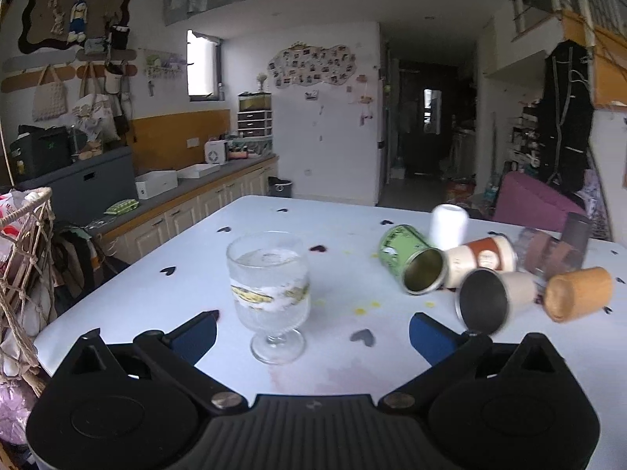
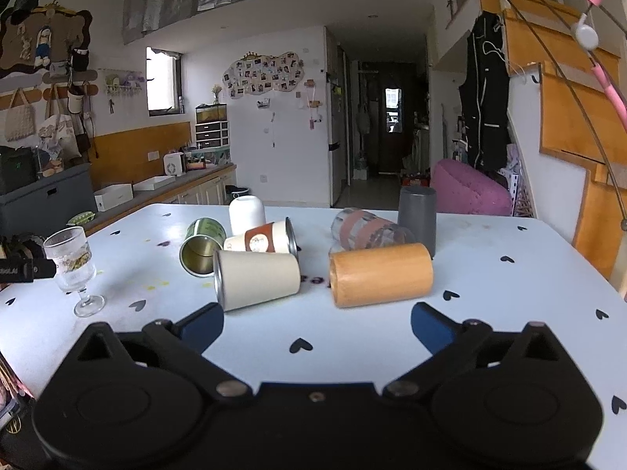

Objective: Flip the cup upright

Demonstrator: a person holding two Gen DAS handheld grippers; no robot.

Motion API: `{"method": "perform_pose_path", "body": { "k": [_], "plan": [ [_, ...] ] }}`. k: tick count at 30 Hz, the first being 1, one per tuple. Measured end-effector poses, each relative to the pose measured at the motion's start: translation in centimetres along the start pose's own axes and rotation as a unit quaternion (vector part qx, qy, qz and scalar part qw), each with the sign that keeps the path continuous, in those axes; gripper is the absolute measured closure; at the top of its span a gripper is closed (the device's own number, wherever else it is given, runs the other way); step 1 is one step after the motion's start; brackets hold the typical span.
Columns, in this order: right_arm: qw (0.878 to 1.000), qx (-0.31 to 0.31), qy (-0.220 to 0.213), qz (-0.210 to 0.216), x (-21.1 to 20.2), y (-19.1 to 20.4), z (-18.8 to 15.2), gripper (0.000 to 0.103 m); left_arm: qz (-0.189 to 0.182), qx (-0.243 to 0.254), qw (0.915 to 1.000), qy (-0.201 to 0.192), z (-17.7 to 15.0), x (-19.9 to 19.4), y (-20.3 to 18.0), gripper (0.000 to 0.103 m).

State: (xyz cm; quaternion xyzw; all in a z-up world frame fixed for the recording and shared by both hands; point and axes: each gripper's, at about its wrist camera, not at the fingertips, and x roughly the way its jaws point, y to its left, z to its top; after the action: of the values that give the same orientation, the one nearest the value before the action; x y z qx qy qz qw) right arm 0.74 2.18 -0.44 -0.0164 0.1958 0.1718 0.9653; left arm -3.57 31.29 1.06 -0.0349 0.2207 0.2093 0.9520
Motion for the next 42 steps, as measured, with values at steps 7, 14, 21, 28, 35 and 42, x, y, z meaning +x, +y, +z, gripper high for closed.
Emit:
{"method": "perform_pose_path", "body": {
  "k": [7,14,21,28,35,42],
  "plan": [
    [1.000,-0.020,0.004,0.010,0.6,1.6,0.3,0.000,-0.020,0.013,0.9997,0.008,-1.1,-1.3,-1.2,0.000],
    [1.000,-0.026,0.008,0.011,0.8,2.5,0.3,0.000,-0.019,0.013,0.9996,0.014,-1.9,-2.1,-1.5,0.000],
    [0.999,-0.029,0.013,0.006,0.9,2.8,0.4,0.000,-0.021,0.012,0.9995,0.019,-2.1,-2.4,-1.7,0.000],
    [0.999,-0.026,0.019,0.013,1.0,3.0,0.5,0.000,-0.020,0.009,0.9995,0.022,-2.2,-2.5,-1.7,0.000],
    [0.999,-0.026,0.019,0.012,1.0,3.1,0.4,0.000,-0.023,0.008,0.9995,0.022,-2.1,-2.4,-1.7,0.000],
    [0.999,-0.026,0.020,0.010,1.0,3.0,0.4,0.000,-0.023,0.007,0.9994,0.023,-2.1,-2.4,-1.8,0.000]
  ]
}}
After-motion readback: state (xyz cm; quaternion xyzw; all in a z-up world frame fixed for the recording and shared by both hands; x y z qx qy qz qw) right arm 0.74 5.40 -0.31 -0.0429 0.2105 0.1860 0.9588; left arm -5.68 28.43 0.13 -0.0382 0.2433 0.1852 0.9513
